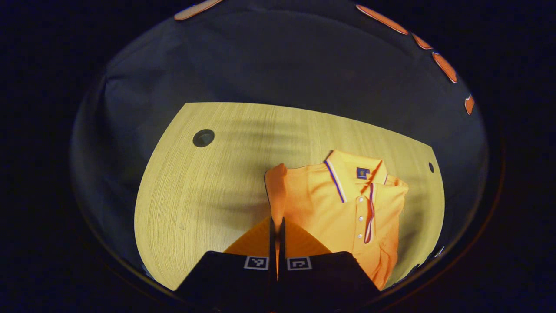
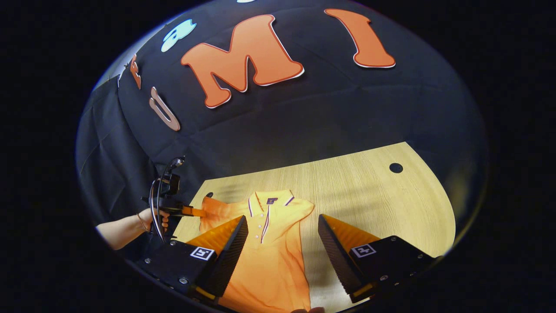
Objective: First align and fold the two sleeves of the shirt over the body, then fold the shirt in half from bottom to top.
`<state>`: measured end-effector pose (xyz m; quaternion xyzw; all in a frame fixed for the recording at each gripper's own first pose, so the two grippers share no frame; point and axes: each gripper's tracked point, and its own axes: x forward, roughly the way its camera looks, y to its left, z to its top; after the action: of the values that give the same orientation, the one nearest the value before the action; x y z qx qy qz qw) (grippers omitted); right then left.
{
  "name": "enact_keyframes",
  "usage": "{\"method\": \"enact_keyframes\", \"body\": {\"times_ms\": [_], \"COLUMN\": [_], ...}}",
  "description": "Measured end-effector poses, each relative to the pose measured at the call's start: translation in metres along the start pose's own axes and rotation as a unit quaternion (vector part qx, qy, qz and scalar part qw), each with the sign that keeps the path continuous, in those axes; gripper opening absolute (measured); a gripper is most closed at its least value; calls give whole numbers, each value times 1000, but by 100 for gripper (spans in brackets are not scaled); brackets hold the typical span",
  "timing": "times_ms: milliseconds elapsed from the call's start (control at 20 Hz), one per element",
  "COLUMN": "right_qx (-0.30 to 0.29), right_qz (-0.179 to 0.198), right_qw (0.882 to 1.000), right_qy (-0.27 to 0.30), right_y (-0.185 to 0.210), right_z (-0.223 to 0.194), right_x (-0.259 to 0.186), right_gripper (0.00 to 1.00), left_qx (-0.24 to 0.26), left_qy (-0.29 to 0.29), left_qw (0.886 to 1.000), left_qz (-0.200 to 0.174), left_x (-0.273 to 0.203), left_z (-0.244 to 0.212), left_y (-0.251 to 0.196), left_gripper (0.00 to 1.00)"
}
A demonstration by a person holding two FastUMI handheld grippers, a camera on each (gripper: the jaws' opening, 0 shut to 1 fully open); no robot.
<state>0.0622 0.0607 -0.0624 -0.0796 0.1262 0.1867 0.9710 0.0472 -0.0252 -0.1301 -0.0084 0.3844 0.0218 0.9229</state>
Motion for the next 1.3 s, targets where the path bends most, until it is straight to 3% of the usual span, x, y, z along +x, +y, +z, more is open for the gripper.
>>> {"method": "enact_keyframes", "body": {"times_ms": [250, 450, 750, 850, 900, 950, 1000, 1050, 1200, 1300], "right_qx": [-11, -9, 8, 20, 23, 25, 25, 23, 18, 16], "right_qz": [-4, -14, -42, -54, -58, -61, -62, -62, -56, -49], "right_qw": [1000, 1000, 999, 998, 998, 998, 998, 998, 998, 998], "right_qy": [-7, -12, -4, -3, 0, 6, 9, 10, 15, 21], "right_y": [-7, -23, -59, -69, -75, -78, -80, -80, -75, -69], "right_z": [1, -2, -17, -21, -26, -30, -33, -33, -37, -40], "right_x": [-17, -31, -44, -45, -46, -46, -47, -46, -44, -41], "right_gripper": [98, 98, 99, 98, 99, 98, 98, 98, 98, 98], "left_qx": [34, 27, 21, -9, -23, -33, -34, -31, -10, -4], "left_qy": [-9, 17, 58, 65, 66, 67, 68, 67, 51, 38], "left_qw": [999, 997, 993, 991, 991, 990, 990, 990, 994, 994], "left_qz": [-39, -77, -99, -116, -118, -120, -119, -119, -100, -98], "left_x": [-13, -3, 25, 32, 33, 35, 34, 35, 23, 14], "left_z": [8, -5, -34, -41, -43, -47, -49, -53, -52, -56], "left_y": [-74, -137, -197, -214, -217, -218, -218, -216, -198, -189], "left_gripper": [1, 1, 2, 15, 38, 50, 68, 63, 99, 99]}}
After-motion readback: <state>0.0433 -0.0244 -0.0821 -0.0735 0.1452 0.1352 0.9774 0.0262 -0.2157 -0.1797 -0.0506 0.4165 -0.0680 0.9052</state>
